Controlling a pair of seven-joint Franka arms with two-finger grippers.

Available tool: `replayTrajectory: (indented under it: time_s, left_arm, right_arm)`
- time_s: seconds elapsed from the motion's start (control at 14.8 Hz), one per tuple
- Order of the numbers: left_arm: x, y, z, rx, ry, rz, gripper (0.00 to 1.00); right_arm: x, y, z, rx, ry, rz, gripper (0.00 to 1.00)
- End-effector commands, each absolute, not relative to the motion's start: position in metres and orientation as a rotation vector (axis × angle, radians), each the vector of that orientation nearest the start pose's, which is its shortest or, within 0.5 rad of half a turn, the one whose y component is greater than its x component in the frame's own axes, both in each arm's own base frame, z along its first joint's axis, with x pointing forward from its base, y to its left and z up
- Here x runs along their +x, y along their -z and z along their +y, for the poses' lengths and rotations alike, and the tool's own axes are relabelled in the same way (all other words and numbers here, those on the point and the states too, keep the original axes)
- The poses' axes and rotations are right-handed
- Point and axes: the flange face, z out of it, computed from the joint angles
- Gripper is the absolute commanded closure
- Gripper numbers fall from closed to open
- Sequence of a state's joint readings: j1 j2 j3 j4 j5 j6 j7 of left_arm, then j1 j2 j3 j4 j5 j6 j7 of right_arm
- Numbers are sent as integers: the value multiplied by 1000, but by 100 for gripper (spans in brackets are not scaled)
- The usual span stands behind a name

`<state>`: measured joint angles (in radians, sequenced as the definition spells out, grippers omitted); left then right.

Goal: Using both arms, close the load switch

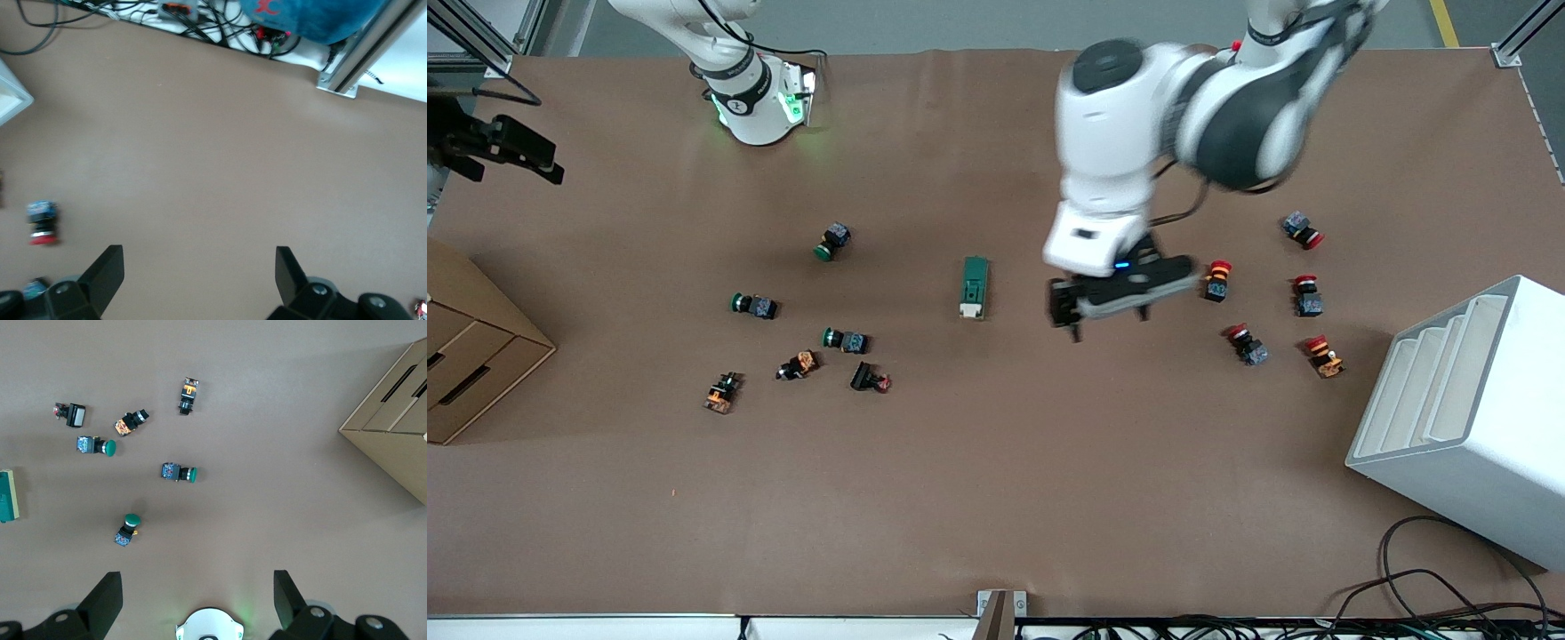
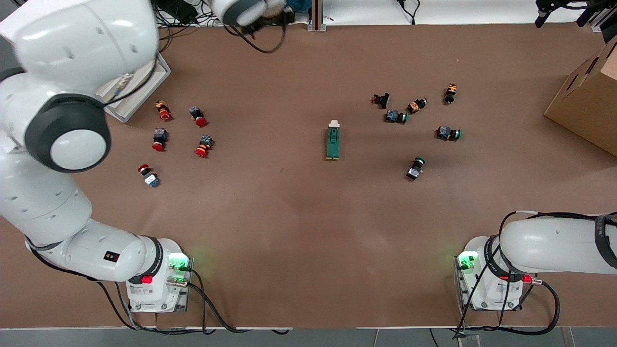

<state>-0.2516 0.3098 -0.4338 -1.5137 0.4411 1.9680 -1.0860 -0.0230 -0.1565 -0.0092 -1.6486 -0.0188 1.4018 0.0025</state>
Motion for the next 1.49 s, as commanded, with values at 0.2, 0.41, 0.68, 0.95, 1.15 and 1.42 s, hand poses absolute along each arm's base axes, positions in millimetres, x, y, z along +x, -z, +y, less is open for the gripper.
replayTrajectory:
  time_s: [0.2, 0.41, 0.68, 0.95, 1.15, 1.42]
  left_arm:
    - [573, -588, -223, -2979, 241, -182, 0]
    - [573, -631, -102, -3122, 177, -13, 0]
    - [540, -654, -22, -3170, 10, 113, 0]
    - [520, -654, -24, -3164, -32, 113, 0]
    - [508, -649, -33, -3158, -47, 128, 0]
    - [506, -646, -60, -3153, -45, 49, 0]
  right_arm:
    - [478, -663, -18, -3157, -61, 49, 0]
    - [480, -678, -19, -3138, -27, 65, 0]
    - [494, -683, -20, -3111, -30, 63, 0]
    - [499, -683, -18, -3113, -75, 41, 0]
    - [497, -681, -18, -3119, -109, 36, 0]
    - [497, -681, -18, -3121, -112, 36, 0]
